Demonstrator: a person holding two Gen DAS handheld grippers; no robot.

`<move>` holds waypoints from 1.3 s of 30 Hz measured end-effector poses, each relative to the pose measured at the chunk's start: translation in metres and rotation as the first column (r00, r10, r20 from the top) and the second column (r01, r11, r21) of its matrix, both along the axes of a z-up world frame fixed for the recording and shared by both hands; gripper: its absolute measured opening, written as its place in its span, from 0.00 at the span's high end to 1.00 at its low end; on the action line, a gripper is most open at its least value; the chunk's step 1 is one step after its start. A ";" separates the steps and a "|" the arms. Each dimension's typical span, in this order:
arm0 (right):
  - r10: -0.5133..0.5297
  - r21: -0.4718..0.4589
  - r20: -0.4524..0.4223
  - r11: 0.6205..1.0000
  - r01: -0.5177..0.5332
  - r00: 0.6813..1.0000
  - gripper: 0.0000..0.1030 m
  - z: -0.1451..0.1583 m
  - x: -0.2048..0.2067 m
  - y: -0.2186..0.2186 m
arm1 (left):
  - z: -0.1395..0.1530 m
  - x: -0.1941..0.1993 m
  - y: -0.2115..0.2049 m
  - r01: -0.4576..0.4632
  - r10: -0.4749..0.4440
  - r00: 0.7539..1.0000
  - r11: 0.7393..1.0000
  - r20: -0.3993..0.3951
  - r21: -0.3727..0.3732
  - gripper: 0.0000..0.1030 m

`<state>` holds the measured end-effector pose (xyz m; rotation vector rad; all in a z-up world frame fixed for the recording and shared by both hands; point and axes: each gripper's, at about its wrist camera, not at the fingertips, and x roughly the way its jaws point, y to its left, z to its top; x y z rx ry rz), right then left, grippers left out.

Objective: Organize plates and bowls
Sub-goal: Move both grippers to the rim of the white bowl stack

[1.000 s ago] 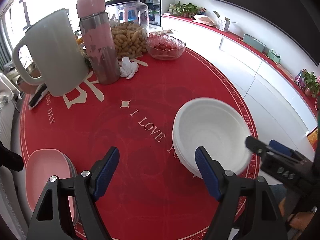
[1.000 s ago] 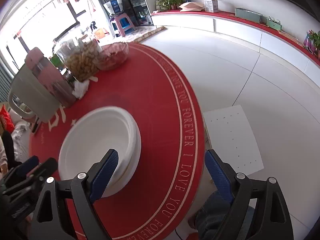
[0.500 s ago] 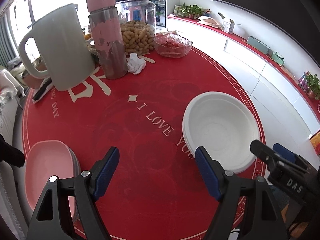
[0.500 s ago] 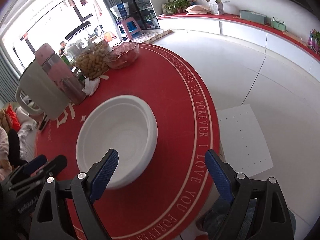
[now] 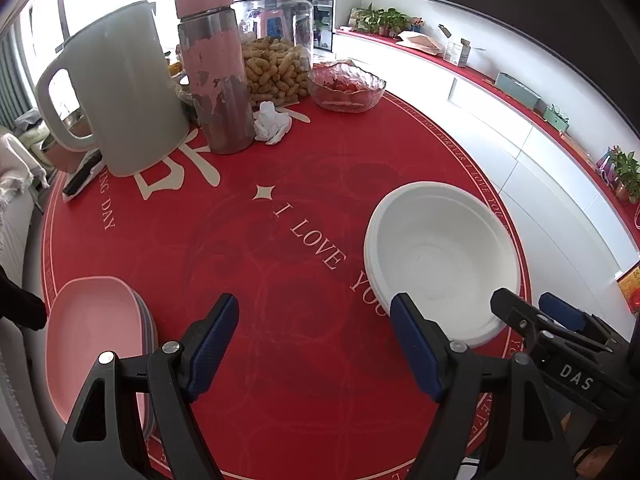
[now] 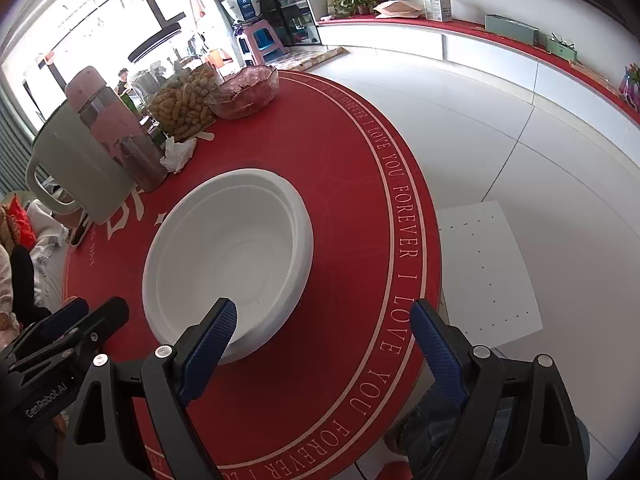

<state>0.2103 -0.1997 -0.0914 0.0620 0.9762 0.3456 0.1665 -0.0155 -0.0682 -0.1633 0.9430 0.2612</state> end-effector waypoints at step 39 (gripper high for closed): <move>0.009 -0.096 -0.144 0.995 -0.023 0.990 0.13 0.009 0.048 0.009 | -0.006 0.060 -0.015 0.054 -0.052 0.992 0.998 -0.115 0.019 0.21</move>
